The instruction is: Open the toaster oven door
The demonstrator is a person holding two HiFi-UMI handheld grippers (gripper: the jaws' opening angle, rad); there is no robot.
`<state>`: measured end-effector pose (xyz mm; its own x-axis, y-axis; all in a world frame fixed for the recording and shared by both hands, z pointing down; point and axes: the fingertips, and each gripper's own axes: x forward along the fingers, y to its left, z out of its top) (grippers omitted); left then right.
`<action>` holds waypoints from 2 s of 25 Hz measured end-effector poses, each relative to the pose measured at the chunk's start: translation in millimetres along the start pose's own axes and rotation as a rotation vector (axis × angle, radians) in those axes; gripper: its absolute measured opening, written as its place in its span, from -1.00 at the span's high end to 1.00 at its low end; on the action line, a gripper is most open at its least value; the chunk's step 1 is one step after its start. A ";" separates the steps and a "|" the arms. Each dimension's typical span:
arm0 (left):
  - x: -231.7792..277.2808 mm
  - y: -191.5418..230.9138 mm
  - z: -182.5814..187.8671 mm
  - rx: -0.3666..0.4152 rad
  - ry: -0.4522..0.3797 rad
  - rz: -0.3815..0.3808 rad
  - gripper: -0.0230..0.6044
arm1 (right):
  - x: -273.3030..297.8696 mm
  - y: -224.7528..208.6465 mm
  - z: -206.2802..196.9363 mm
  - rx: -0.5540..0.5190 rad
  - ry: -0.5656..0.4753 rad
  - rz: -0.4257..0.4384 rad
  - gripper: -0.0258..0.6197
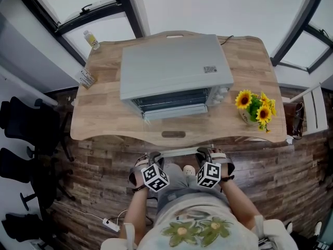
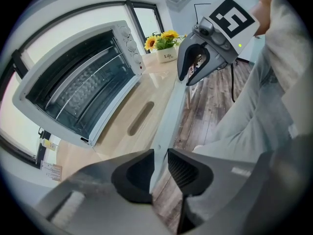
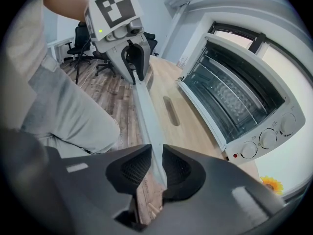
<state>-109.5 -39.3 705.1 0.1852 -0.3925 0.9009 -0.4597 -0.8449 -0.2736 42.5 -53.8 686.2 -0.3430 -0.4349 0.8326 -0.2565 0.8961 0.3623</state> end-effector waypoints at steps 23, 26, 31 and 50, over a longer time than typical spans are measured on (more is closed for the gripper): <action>26.8 7.1 0.8 -0.031 0.002 0.032 0.92 | 32.9 10.3 -23.2 0.006 0.080 0.052 0.69; 29.6 8.8 0.9 -0.037 0.002 0.019 0.92 | 33.2 10.3 -23.9 0.019 0.077 0.051 0.69; 31.2 4.4 1.2 -0.072 -0.006 -0.003 0.92 | 33.4 10.3 -25.0 0.071 0.083 0.057 0.69; -66.1 68.3 62.1 -0.533 -0.473 0.061 0.92 | -63.1 -75.5 61.7 0.519 -0.352 -0.153 0.92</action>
<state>-99.2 -93.6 605.9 0.4471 -0.6512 0.6132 -0.8208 -0.5712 -0.0082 27.7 -99.6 580.4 -0.5212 -0.6370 0.5680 -0.6997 0.7000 0.1430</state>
